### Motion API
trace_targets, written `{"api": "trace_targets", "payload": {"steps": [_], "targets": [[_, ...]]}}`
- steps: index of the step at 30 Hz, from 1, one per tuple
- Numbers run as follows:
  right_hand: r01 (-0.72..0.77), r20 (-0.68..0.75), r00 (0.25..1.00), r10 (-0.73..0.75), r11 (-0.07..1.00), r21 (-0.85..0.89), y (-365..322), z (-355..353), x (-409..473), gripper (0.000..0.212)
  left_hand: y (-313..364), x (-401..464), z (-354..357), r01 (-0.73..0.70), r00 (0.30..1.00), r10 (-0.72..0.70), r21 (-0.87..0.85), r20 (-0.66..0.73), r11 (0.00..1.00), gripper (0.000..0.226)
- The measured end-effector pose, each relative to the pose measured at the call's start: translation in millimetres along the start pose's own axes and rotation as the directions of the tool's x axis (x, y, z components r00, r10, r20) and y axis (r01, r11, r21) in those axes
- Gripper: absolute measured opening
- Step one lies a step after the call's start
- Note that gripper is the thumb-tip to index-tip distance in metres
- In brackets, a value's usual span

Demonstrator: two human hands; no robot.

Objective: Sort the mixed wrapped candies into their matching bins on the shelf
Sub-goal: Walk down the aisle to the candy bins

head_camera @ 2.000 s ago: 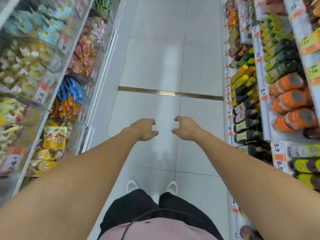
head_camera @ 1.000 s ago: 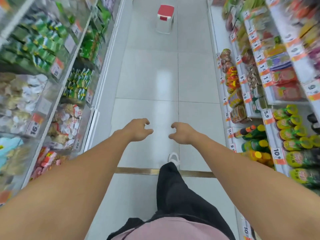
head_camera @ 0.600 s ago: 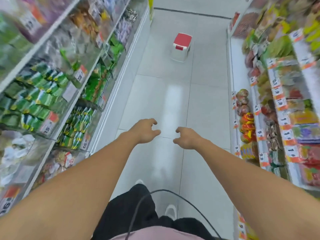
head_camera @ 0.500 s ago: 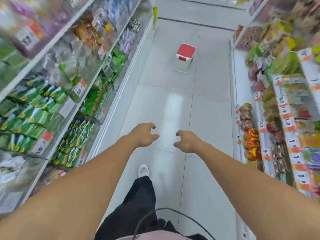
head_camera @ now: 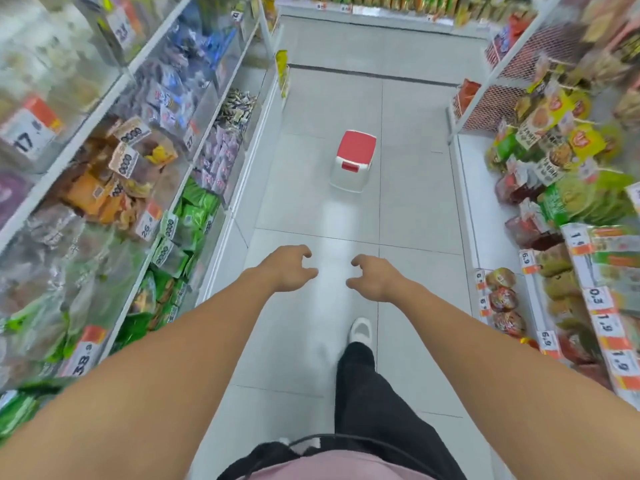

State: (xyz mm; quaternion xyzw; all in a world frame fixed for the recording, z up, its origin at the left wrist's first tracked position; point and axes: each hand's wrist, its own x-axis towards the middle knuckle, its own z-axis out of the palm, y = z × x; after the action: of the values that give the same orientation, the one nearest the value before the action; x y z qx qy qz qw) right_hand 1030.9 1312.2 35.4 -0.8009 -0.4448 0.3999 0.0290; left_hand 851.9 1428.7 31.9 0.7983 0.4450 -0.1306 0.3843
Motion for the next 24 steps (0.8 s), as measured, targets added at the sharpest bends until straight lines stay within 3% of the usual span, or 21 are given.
{"api": "trace_targets", "payload": {"steps": [6,13,18,24], "targets": [[0.026,0.066,0.998,-0.024,0.999,-0.020,15.5,-100.2,153.2,0.057,39.5,146.3,-56.1,0.102,0.995,-0.102,-0.018,0.015,0.995,0.054],[0.131,0.198,0.977,-0.085,0.964,-0.232,-23.9,-223.1,301.5,0.052,63.8,266.8,-167.4,0.160,0.983,-0.164,-0.049,-0.080,0.986,0.054],[0.207,0.245,0.960,-0.133,0.929,-0.307,-83.2,-277.3,418.9,0.052,35.6,365.4,-242.7,0.222,0.960,-0.254,-0.229,-0.119,0.948,0.054],[0.189,0.307,0.950,-0.064,0.898,-0.397,-137.1,-329.9,549.3,0.050,-9.5,481.8,-302.8,0.280,0.950,-0.309,-0.328,-0.041,0.902,0.053]]}}
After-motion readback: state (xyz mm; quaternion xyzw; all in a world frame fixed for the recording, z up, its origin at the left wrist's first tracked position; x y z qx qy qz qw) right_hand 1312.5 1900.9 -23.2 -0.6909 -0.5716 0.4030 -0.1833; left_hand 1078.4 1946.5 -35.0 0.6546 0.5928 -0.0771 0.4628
